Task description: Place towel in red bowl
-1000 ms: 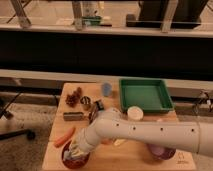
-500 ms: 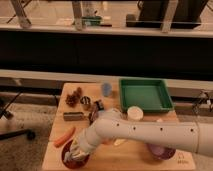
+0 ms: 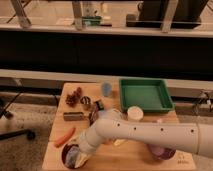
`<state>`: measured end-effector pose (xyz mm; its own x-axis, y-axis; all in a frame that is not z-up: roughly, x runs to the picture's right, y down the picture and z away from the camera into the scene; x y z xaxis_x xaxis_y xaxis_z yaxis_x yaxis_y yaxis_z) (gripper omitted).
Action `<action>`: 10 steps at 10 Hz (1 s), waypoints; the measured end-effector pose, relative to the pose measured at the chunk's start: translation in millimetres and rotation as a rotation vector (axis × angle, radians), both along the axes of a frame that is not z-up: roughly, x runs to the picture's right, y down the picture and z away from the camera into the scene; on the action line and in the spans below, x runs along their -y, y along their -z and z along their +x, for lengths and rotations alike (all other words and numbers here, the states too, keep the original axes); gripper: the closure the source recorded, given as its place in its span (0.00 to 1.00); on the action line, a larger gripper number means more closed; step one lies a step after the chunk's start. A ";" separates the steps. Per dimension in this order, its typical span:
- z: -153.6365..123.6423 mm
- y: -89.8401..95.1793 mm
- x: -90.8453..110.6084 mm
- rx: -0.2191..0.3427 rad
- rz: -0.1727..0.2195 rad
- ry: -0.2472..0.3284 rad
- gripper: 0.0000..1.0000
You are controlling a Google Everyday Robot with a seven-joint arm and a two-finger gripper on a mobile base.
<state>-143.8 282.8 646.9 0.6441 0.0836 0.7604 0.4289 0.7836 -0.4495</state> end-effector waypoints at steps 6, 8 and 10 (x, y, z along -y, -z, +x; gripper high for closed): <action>16.7 1.7 16.6 -0.027 0.016 -0.043 0.20; 26.1 2.0 27.0 -0.052 0.045 -0.062 0.20; 40.6 4.5 41.0 -0.090 0.091 -0.089 0.20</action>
<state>-103.2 241.9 642.4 0.7029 0.0764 0.7072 0.3173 0.8561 -0.4079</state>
